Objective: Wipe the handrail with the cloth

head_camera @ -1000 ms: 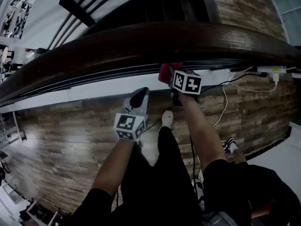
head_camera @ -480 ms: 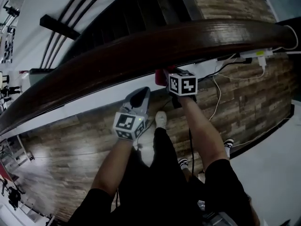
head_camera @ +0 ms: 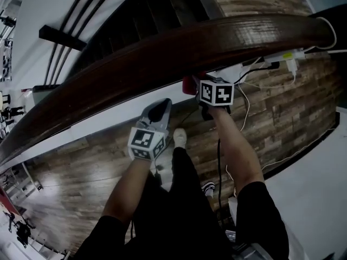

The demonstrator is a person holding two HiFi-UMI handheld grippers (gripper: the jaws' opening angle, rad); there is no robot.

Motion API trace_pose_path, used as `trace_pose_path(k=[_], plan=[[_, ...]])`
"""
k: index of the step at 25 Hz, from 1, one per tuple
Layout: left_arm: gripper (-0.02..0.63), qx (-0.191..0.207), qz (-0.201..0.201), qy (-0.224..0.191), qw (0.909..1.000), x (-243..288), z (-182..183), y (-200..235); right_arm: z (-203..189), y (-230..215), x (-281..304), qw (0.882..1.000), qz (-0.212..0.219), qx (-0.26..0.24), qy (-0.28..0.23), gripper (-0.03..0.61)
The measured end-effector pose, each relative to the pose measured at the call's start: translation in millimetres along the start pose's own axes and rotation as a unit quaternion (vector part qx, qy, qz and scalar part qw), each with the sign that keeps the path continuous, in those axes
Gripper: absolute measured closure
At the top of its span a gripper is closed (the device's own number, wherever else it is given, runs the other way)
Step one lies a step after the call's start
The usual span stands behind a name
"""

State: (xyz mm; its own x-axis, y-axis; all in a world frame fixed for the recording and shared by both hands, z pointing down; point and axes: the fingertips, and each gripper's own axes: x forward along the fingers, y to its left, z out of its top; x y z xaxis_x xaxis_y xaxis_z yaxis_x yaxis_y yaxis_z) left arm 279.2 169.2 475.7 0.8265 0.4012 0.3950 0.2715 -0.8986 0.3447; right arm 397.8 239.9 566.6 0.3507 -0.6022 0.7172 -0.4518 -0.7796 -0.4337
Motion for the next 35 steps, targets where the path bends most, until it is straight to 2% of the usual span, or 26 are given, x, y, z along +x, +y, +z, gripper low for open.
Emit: trace_pose_path(k=[4,8,11,27,32,35], plan=[[0.614,0.004,-0.008,0.005,0.9999,10.9,0.1,-7.3,12.2,-26.5,-11.6,1.000,-0.009,0.013,-0.018,0.531],[0.614,0.003,-0.019,0.007,0.9998,19.6,0.3,-13.6,18.5,-44.0,-18.8,0.998,-0.006,0.056,-0.032,0.532],[0.614,0.005,-0.029,0.007,0.9996,26.9,2.5,-19.6,25.1,-58.0,-24.7,0.997,-0.007,0.069,-0.040,0.531],[0.614,0.009,-0.040,0.019,0.9990,33.4,-6.2,-28.8,52.1,-118.6,-51.9,0.994,-0.079,0.051,-0.058,0.531],[0.614,0.008,-0.036,0.022,0.9991,20.5,-14.6,-23.3,58.0,-137.8,-59.3,0.988,-0.123,0.053,-0.078,0.531],[0.614,0.004,-0.022,0.018,0.9996,6.1,-20.4,-13.4,61.3,-143.2,-64.2,0.984,-0.151,0.031,-0.087,0.531]])
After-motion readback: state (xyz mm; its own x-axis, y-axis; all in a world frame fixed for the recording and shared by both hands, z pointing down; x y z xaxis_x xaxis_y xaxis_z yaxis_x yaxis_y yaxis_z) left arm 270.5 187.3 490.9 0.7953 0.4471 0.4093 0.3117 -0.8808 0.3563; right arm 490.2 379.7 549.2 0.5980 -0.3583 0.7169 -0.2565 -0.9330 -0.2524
